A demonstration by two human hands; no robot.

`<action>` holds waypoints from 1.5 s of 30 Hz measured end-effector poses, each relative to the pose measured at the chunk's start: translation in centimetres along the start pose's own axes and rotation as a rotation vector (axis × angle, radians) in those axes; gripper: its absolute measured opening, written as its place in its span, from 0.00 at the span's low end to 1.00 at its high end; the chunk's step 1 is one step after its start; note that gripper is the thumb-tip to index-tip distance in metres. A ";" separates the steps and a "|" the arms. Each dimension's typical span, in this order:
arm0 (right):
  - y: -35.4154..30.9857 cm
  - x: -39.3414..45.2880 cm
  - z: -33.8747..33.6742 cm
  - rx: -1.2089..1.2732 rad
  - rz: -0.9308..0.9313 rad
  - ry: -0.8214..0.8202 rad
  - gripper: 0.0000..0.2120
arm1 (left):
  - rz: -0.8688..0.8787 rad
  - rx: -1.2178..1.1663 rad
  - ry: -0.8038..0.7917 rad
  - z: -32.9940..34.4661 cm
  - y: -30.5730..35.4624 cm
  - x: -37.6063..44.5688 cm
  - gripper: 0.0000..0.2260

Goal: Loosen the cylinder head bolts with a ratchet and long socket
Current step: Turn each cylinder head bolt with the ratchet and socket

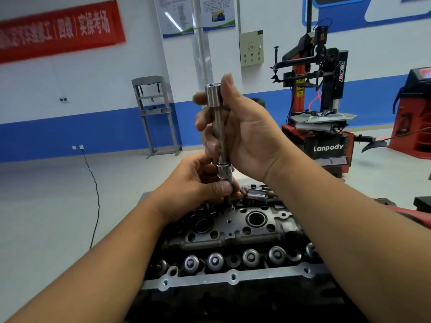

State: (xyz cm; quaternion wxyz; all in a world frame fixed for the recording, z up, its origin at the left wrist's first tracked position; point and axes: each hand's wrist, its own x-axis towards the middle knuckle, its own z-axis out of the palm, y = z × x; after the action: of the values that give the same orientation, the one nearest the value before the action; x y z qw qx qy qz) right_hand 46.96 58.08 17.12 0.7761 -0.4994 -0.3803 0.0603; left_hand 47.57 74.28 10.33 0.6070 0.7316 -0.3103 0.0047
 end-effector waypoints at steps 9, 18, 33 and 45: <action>0.1 0.1 0.2 0.037 0.006 0.004 0.23 | -0.056 -0.119 -0.153 -0.6 0.2 -0.3 0.19; 0.4 0.1 0.0 -0.012 -0.029 0.041 0.14 | 0.005 -0.035 -0.008 -0.2 0.0 -0.1 0.10; 0.3 0.1 0.1 -0.020 -0.001 0.063 0.22 | 0.018 -0.077 -0.005 -0.5 0.2 -0.1 0.12; 0.4 0.1 0.2 0.011 0.042 -0.016 0.24 | -0.040 -0.047 -0.159 -1.1 0.0 -0.3 0.09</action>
State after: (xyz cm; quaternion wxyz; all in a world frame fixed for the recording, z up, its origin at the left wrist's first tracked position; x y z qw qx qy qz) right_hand 47.06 58.48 16.89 0.7744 -0.5023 -0.3757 0.0827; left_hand 47.73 75.38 10.55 0.5974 0.7213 -0.3430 -0.0727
